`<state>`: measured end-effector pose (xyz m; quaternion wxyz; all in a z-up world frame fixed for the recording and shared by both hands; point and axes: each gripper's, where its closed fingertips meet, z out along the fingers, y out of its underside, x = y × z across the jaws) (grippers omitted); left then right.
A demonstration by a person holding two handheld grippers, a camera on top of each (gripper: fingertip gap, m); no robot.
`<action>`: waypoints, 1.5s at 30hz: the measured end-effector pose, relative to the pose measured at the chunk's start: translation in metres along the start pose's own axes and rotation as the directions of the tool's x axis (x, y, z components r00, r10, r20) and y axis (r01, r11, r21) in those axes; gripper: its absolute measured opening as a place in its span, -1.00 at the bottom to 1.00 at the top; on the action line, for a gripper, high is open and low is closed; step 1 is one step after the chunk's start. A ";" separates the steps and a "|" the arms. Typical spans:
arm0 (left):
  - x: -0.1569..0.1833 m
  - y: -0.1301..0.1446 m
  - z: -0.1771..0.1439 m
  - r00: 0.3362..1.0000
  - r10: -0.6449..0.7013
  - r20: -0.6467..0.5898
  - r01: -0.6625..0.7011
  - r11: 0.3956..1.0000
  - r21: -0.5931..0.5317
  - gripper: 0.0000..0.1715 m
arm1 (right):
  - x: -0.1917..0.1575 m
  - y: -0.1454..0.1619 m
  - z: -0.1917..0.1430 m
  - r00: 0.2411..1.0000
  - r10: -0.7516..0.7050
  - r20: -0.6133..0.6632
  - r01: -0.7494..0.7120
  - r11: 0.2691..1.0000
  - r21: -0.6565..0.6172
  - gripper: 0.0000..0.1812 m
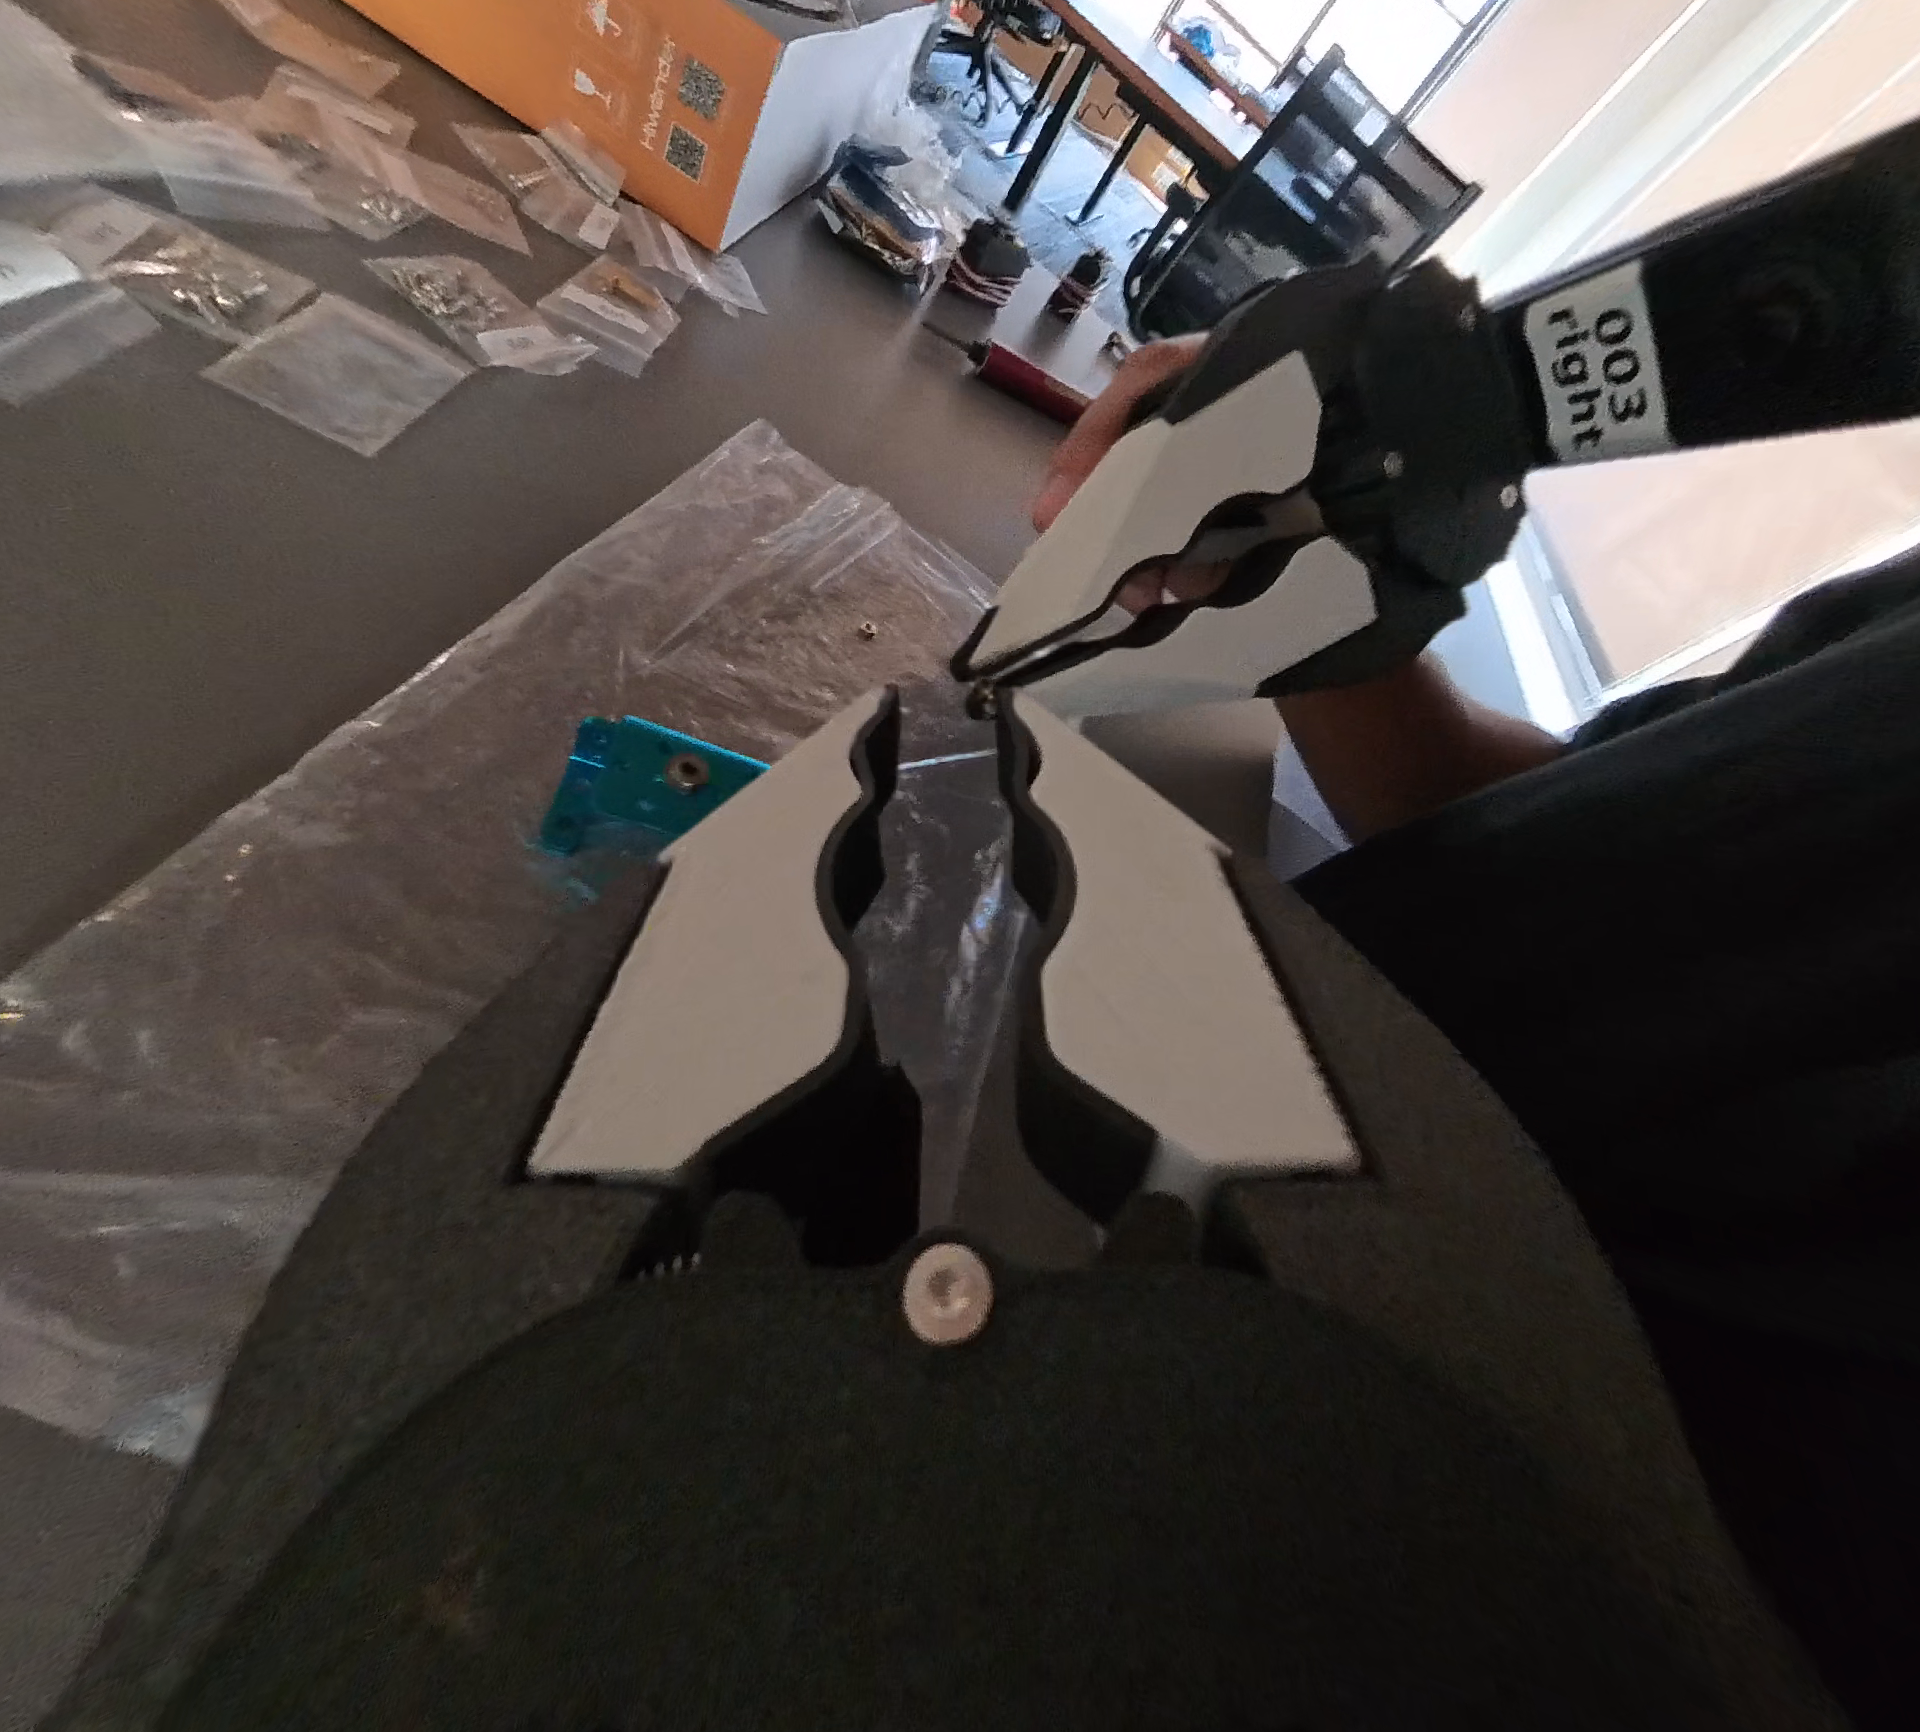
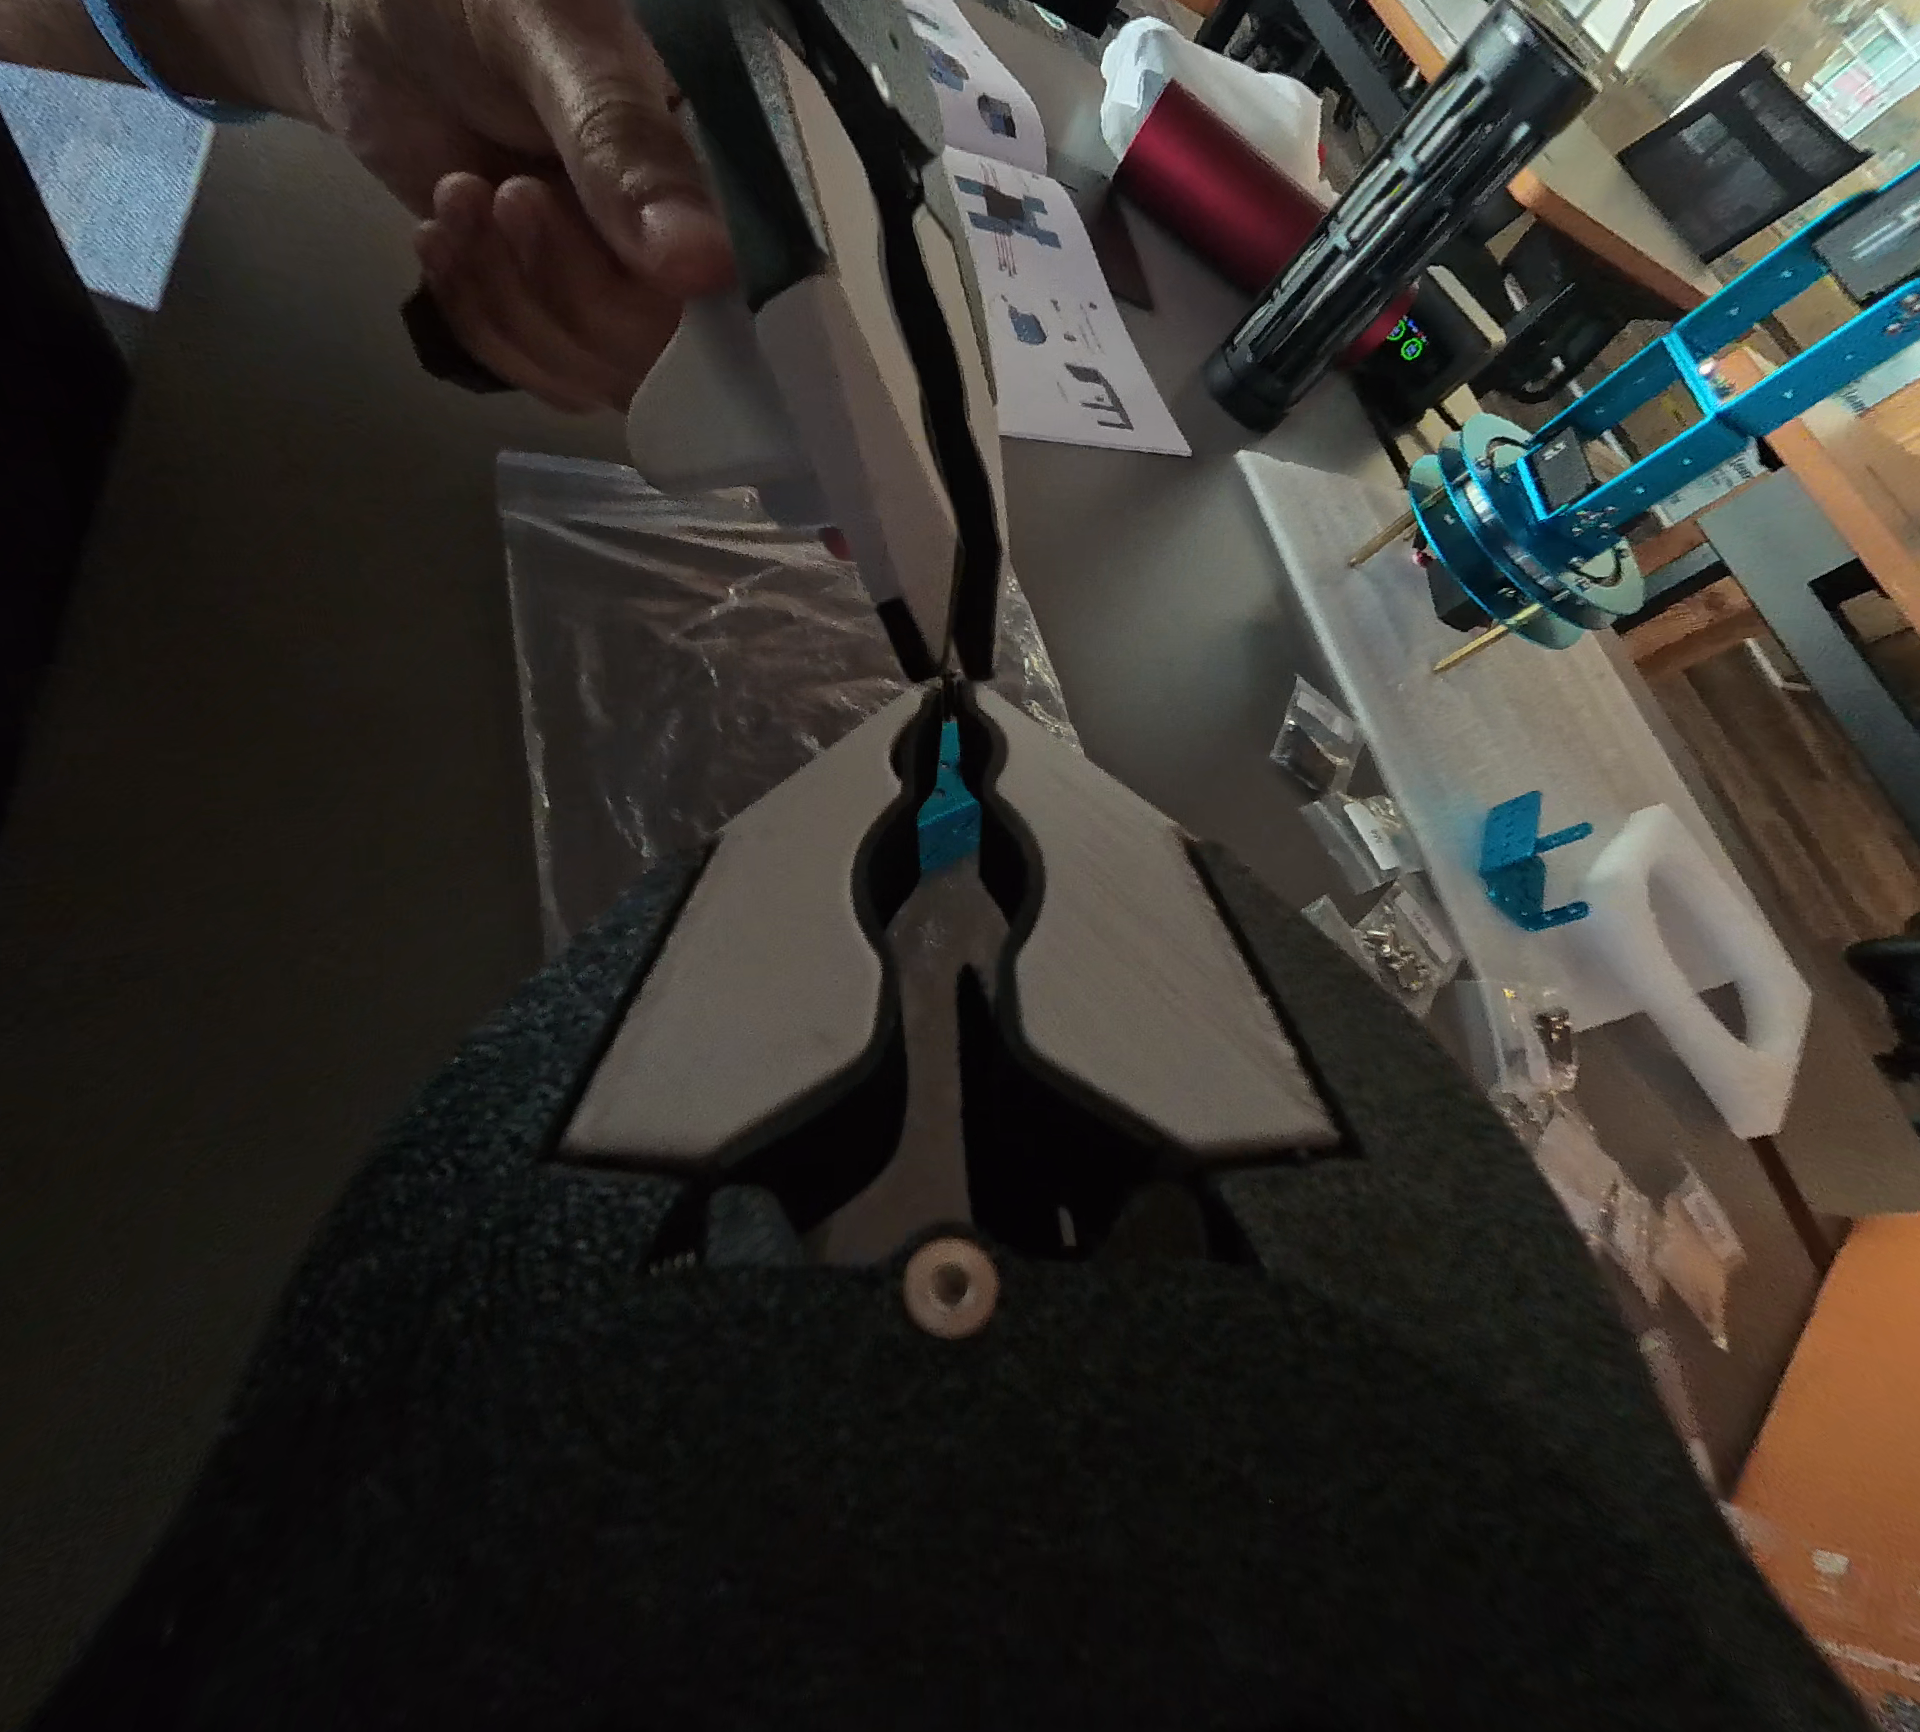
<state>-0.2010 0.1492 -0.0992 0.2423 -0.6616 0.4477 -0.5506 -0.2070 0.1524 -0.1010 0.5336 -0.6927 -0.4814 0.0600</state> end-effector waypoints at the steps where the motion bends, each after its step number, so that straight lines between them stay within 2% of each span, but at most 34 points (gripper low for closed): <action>1: 0.003 0.000 0.000 0.999 -0.023 -0.025 0.023 1.000 0.005 -0.80 | 0.001 0.000 0.000 1.000 -0.015 -0.011 0.015 1.000 -0.001 -0.98; 6: 0.009 0.002 0.001 0.997 -0.049 -0.063 0.049 0.999 -0.002 -0.83 | -0.004 0.000 0.001 0.998 -0.060 -0.013 0.060 0.998 -0.004 -0.99; 11: 0.010 0.008 0.002 0.996 -0.054 -0.073 0.052 0.998 -0.029 -0.96 | -0.006 0.002 0.000 0.997 -0.075 -0.008 0.075 0.997 0.004 -0.98; 22: 0.011 0.010 0.000 0.992 -0.075 -0.103 0.070 0.997 -0.044 -0.95 | -0.010 0.001 0.001 0.990 -0.138 0.004 0.138 0.990 0.013 -0.99; 26: 0.019 0.014 -0.003 0.981 -0.073 -0.178 0.064 0.996 -0.055 -0.97 | -0.017 -0.003 -0.003 0.985 -0.168 0.037 0.165 0.984 0.064 -0.99; 31: 0.027 0.017 -0.007 0.973 -0.023 -0.231 0.009 0.998 -0.059 -0.98 | -0.024 -0.009 -0.007 0.988 -0.080 0.135 0.064 0.991 0.120 -0.98; 36: 0.017 0.016 -0.008 0.982 0.012 -0.186 -0.022 0.999 -0.049 -1.00 | -0.021 -0.001 -0.002 0.983 0.027 0.183 -0.048 0.993 0.112 -0.86; 40: 0.010 0.016 -0.009 0.988 0.020 -0.155 -0.029 0.998 -0.052 -1.00 | -0.015 0.010 0.001 0.983 0.069 0.169 -0.086 0.992 0.096 -0.93; 45: -0.002 0.014 -0.007 0.993 -0.015 -0.116 0.010 0.999 -0.049 -1.00 | -0.013 0.018 0.004 0.977 0.119 0.179 -0.134 0.988 0.073 -0.86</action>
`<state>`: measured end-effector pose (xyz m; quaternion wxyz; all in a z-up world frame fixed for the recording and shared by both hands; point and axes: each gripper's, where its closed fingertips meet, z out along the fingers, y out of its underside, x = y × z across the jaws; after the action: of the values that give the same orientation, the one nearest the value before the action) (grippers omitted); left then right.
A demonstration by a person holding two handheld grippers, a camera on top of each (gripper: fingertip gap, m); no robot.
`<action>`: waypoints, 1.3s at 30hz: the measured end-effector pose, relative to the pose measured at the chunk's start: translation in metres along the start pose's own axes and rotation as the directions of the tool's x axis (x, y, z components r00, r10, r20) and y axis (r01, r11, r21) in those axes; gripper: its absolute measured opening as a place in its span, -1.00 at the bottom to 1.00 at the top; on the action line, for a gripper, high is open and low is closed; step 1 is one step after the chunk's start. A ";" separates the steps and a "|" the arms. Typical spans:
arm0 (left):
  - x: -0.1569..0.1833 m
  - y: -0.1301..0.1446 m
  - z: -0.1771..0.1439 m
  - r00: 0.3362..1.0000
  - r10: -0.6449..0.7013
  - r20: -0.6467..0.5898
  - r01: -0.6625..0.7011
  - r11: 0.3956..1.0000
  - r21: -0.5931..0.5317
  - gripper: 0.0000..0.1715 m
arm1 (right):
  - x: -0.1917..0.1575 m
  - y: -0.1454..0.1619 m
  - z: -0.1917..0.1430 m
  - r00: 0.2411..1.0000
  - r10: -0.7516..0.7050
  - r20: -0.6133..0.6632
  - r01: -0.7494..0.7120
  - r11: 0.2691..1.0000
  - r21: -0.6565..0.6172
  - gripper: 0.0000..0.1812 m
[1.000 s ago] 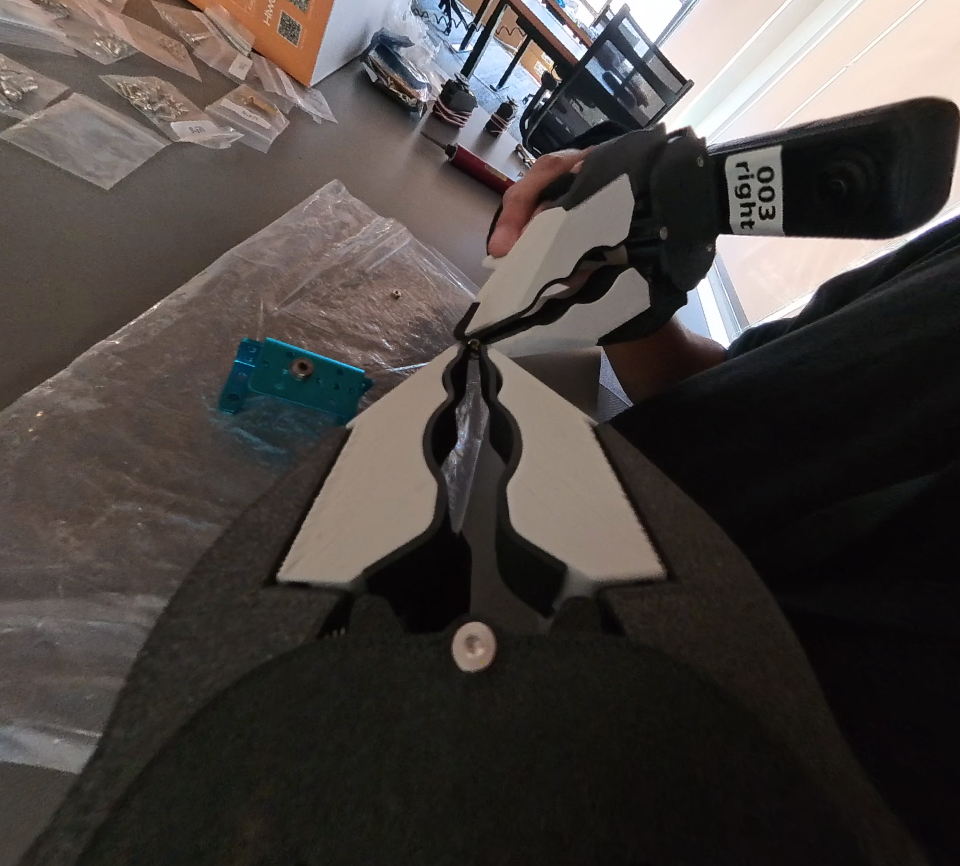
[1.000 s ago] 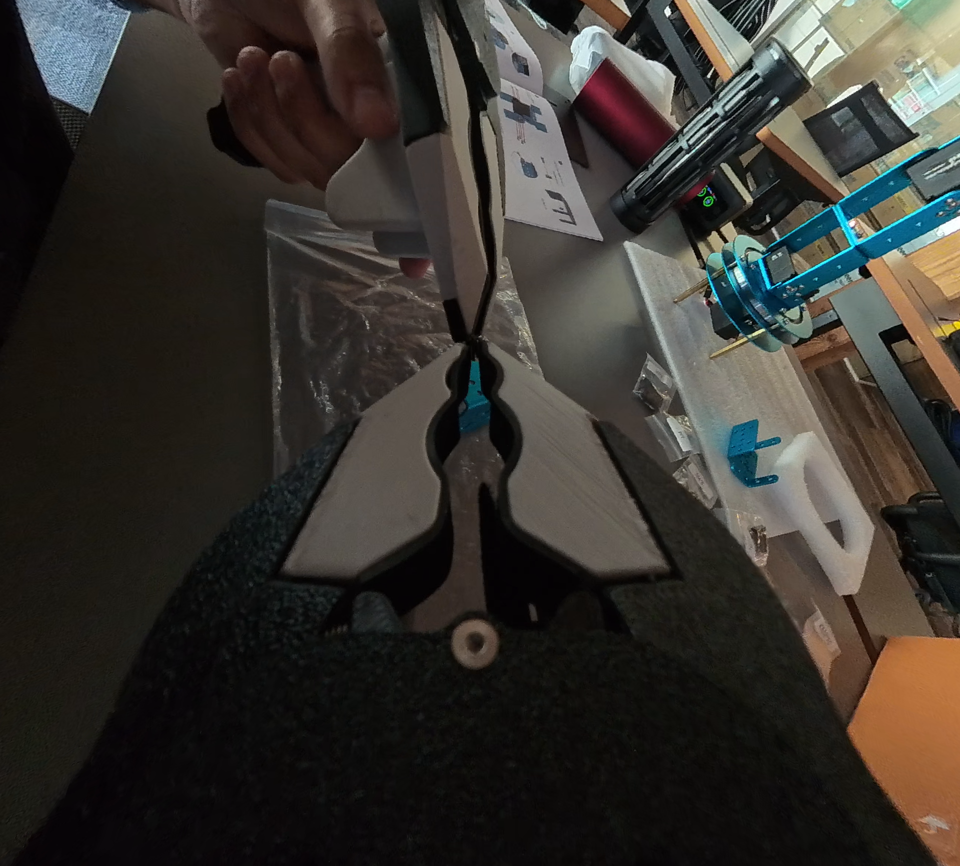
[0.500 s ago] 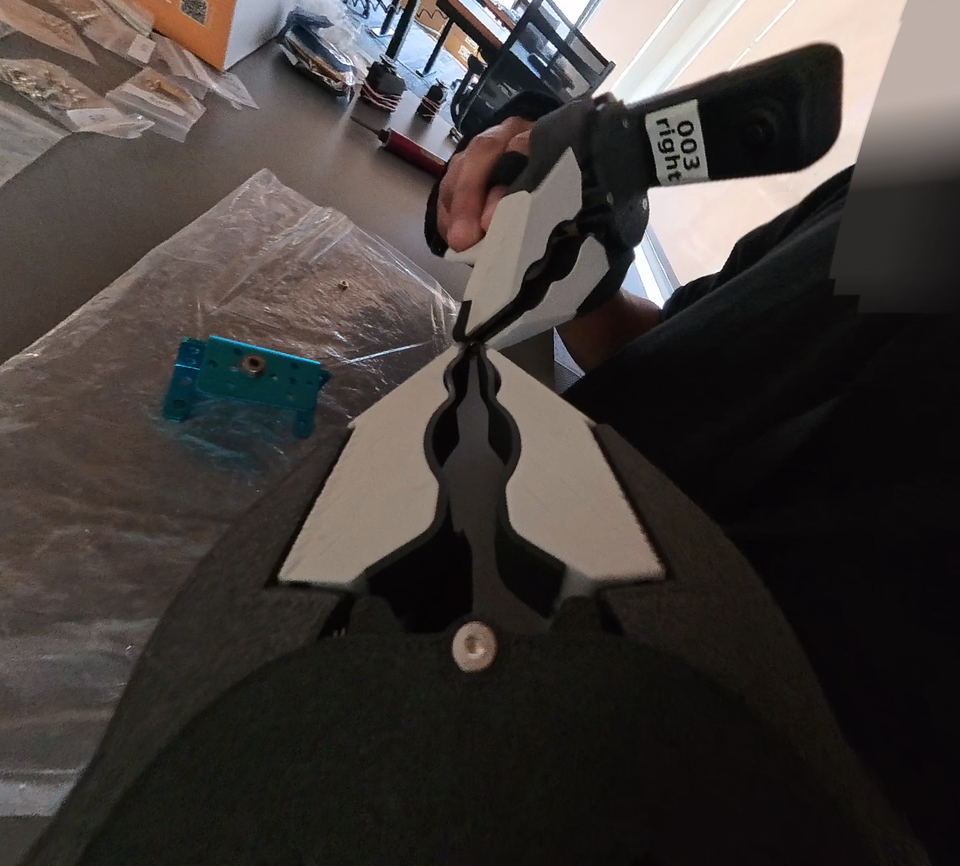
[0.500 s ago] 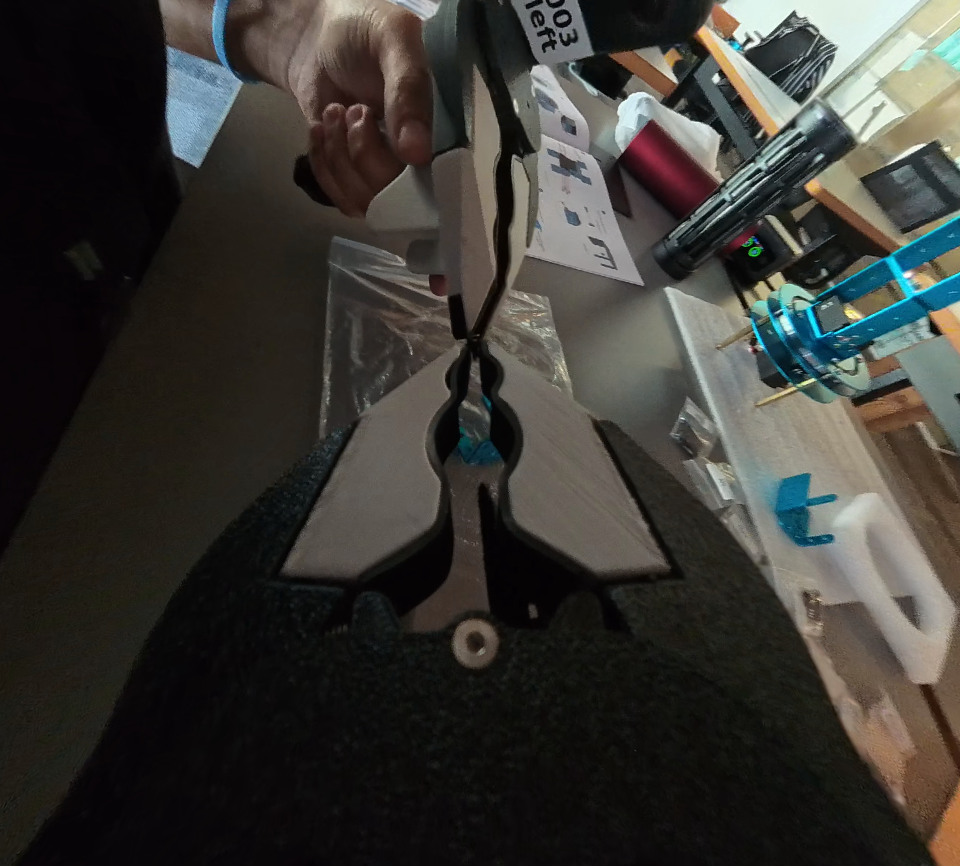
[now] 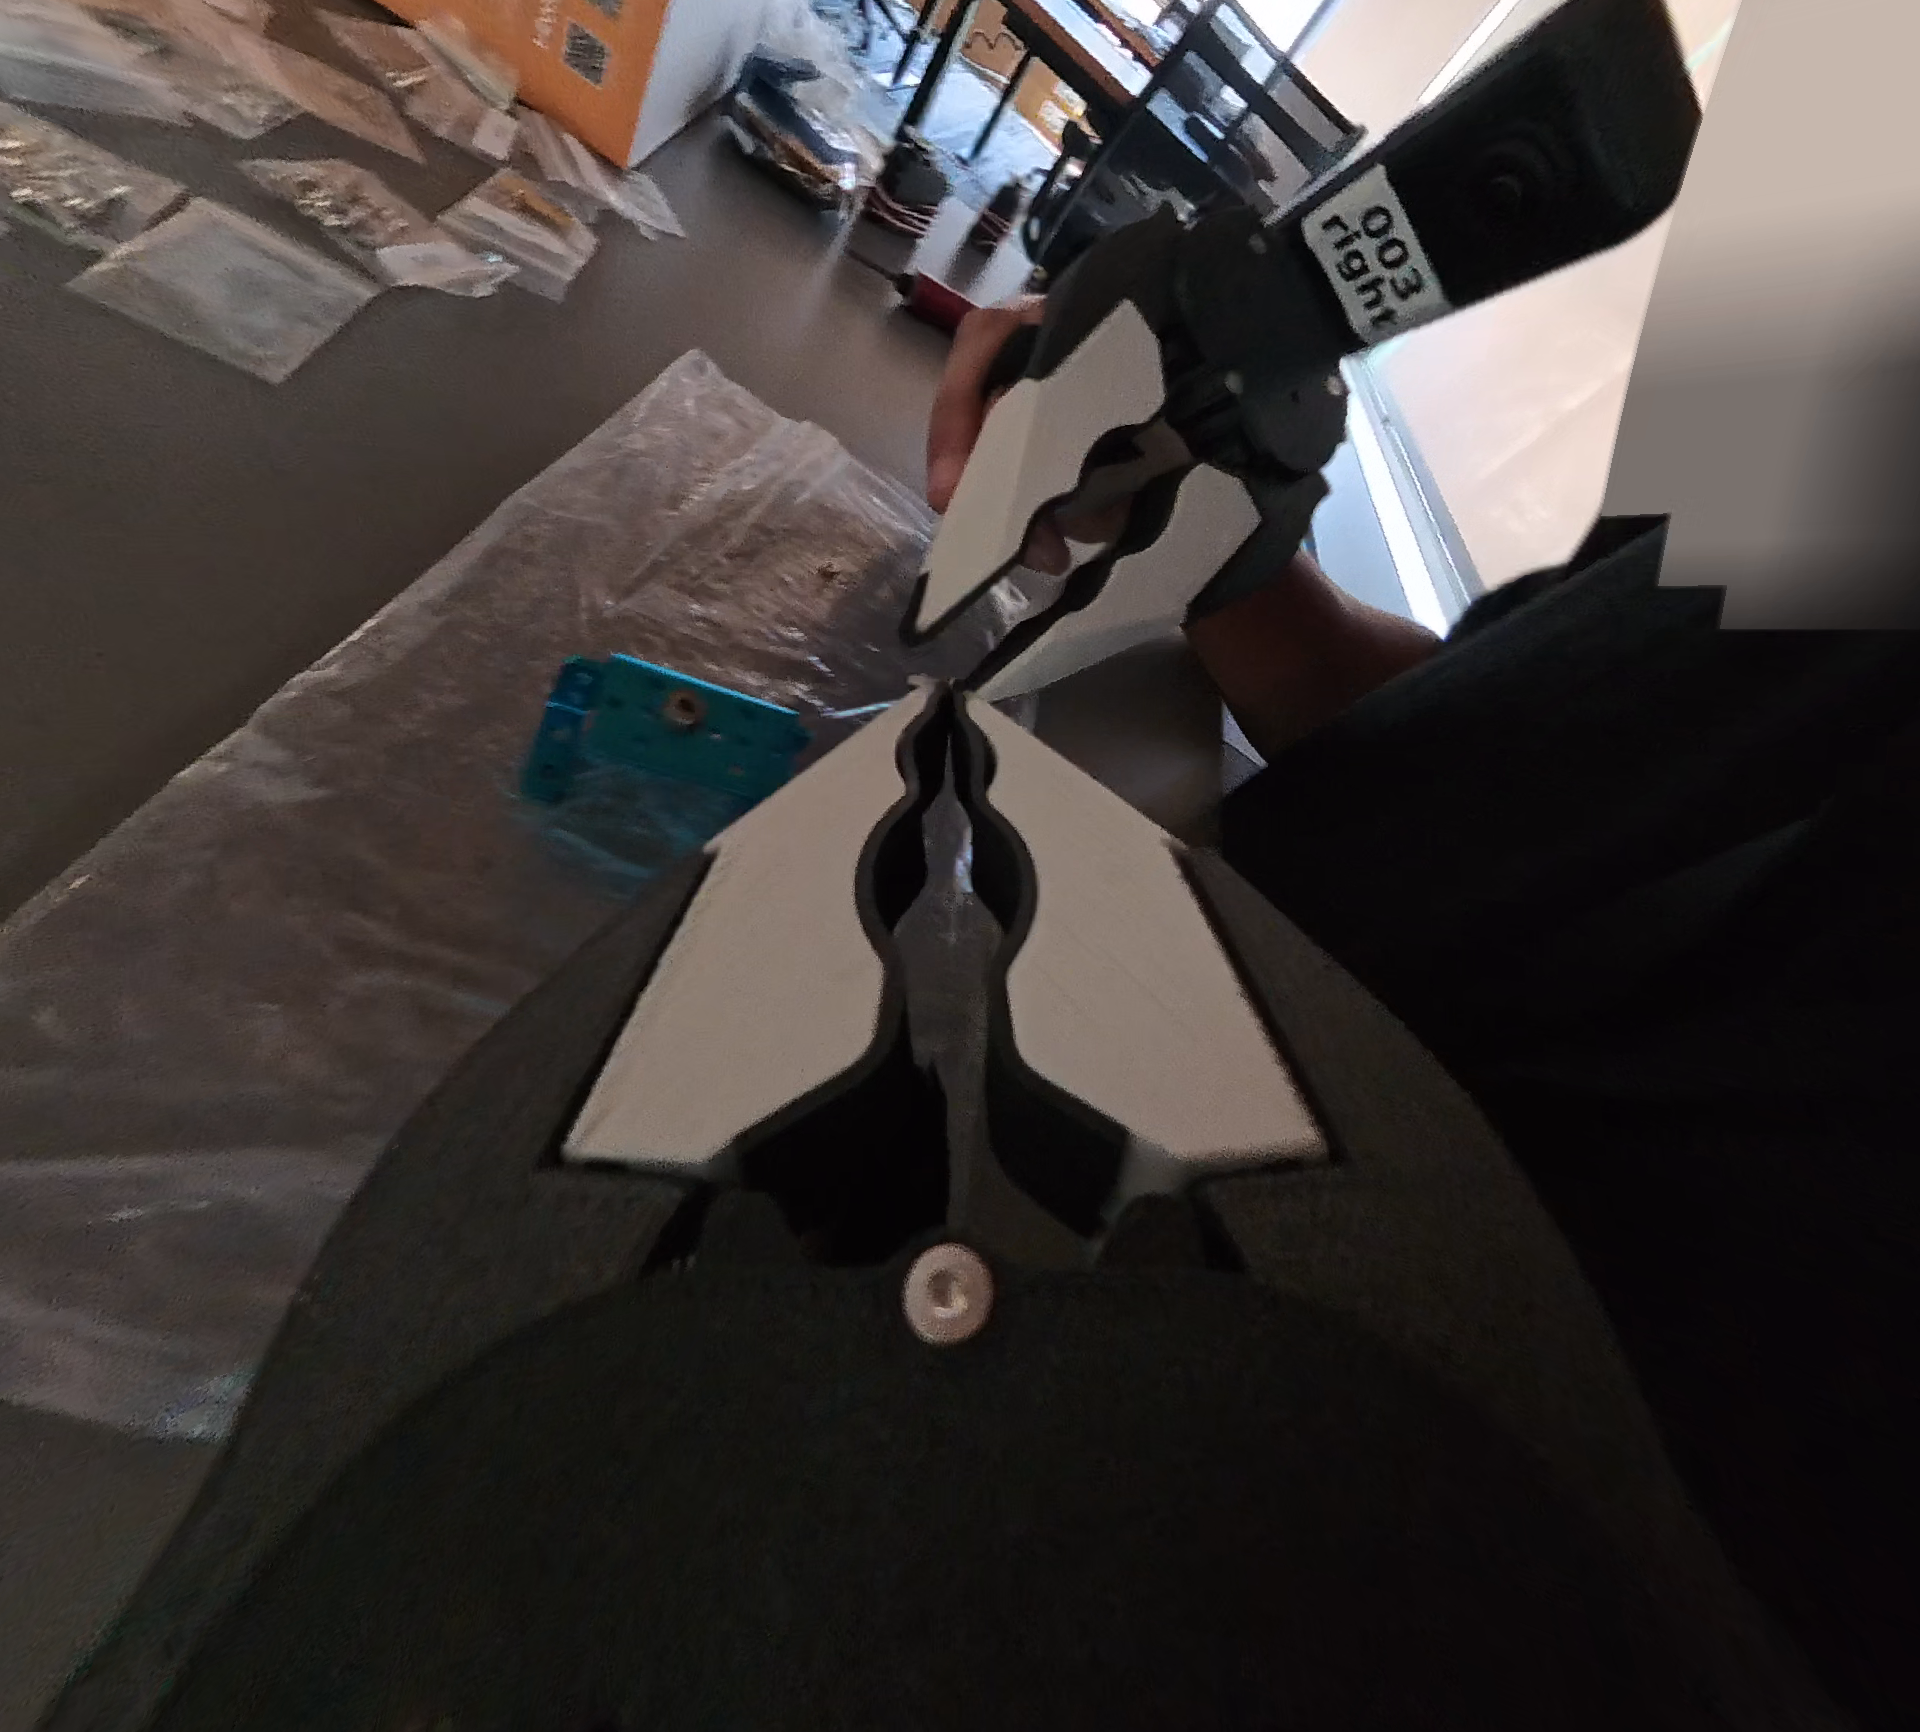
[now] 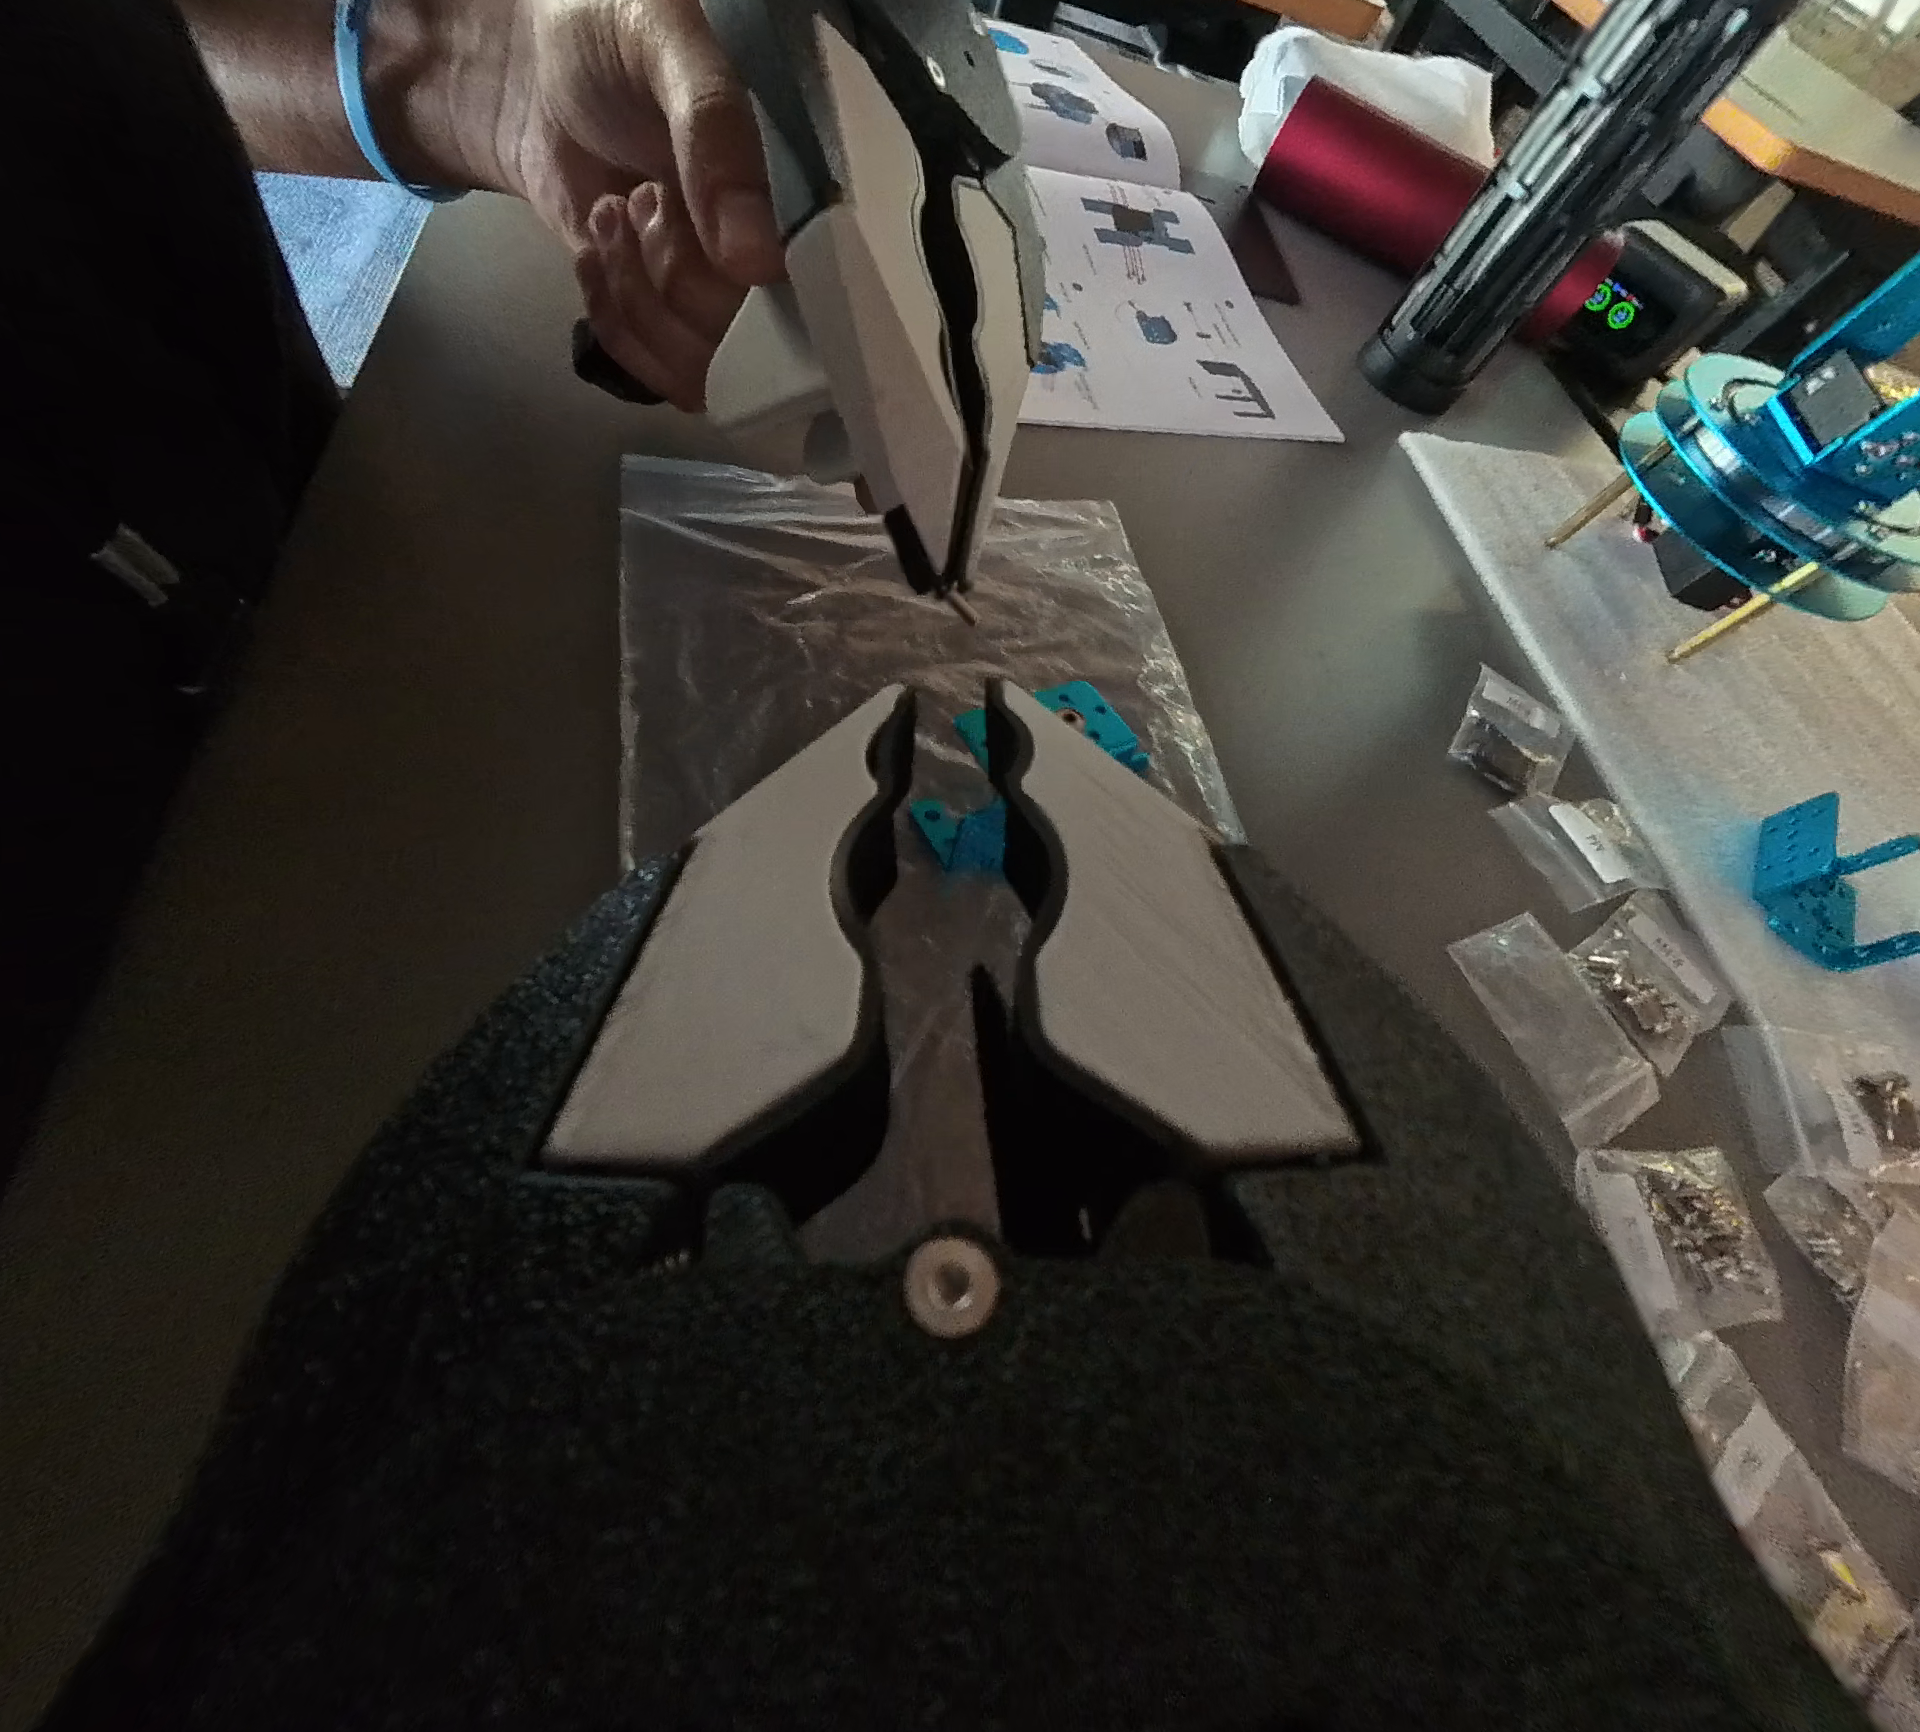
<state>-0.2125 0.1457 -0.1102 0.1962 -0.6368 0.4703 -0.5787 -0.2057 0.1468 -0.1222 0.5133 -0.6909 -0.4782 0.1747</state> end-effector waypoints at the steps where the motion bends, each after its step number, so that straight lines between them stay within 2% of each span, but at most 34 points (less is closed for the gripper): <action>1: -0.006 -0.002 -0.001 1.000 -0.025 0.016 0.025 1.000 0.005 -1.00 | 0.005 0.002 -0.001 1.000 0.018 -0.013 -0.018 1.000 -0.003 -0.87; 5: -0.024 -0.007 -0.004 0.990 -0.141 0.026 0.140 0.989 0.042 -1.00 | 0.025 0.010 -0.002 0.988 0.137 -0.070 -0.138 0.990 -0.003 -0.82; 7: -0.027 -0.007 -0.004 0.982 -0.189 0.008 0.188 0.981 0.052 -1.00 | 0.025 0.015 0.004 0.976 0.215 -0.034 -0.216 0.976 -0.023 -0.59; 8: -0.028 -0.007 -0.004 0.977 -0.215 -0.005 0.215 0.975 0.055 -1.00 | 0.026 0.019 0.008 0.972 0.232 -0.037 -0.233 0.971 -0.047 -0.56; 11: -0.032 -0.008 -0.004 0.958 -0.284 -0.042 0.287 0.955 0.070 -1.00 | 0.026 0.020 0.018 0.982 0.185 -0.038 -0.188 0.978 -0.094 -0.62; 14: -0.036 -0.008 -0.003 0.943 -0.327 -0.059 0.331 0.941 0.072 -1.00 | 0.016 0.019 0.025 0.974 0.223 0.045 -0.215 0.967 -0.136 -0.65; 18: -0.042 -0.006 -0.014 0.942 -0.332 -0.038 0.334 0.940 0.066 -1.00 | 0.020 0.023 0.025 0.971 0.238 0.029 -0.229 0.958 -0.173 -0.65; 20: -0.045 0.005 -0.023 0.965 -0.260 0.042 0.259 0.966 0.018 -1.00 | 0.024 0.021 0.025 0.973 0.232 0.003 -0.228 0.956 -0.183 -0.65; 22: -0.047 0.018 -0.028 0.984 -0.116 0.133 0.124 0.991 -0.050 -1.00 | 0.026 0.019 0.028 0.975 0.222 -0.004 -0.219 0.956 -0.193 -0.70; 24: -0.049 0.028 -0.028 0.980 0.011 0.198 0.016 0.991 -0.134 -0.87 | 0.026 0.017 0.033 0.976 0.217 0.012 -0.210 0.956 -0.203 -0.73; 26: -0.052 0.032 -0.025 0.962 0.122 0.244 -0.074 0.977 -0.199 -0.83 | 0.024 0.017 0.037 0.977 0.212 0.032 -0.200 0.956 -0.215 -0.75; 30: -0.051 0.045 -0.014 0.916 0.332 0.226 -0.242 0.905 -0.349 -0.82 | 0.028 0.015 0.031 0.976 0.220 0.009 -0.214 0.959 -0.186 -0.75; 32: -0.055 0.049 -0.010 0.901 0.375 0.217 -0.273 0.880 -0.390 -0.82 | 0.029 0.014 0.025 0.974 0.228 -0.002 -0.225 0.959 -0.169 -0.75; 38: -0.059 0.060 -0.003 0.913 0.379 0.150 -0.271 0.840 -0.470 -0.83 | 0.029 0.009 0.010 0.966 0.255 -0.029 -0.257 0.960 -0.115 -0.74; 39: -0.060 0.059 -0.003 0.912 0.381 0.155 -0.270 0.839 -0.472 -0.88 | 0.029 0.009 0.009 0.965 0.262 -0.031 -0.263 0.959 -0.107 -0.75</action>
<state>-0.2303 0.1680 -0.1898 0.1991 -0.6402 0.6631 -0.3329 -0.1939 0.1757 -0.1260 0.4506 -0.7769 -0.3869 0.2088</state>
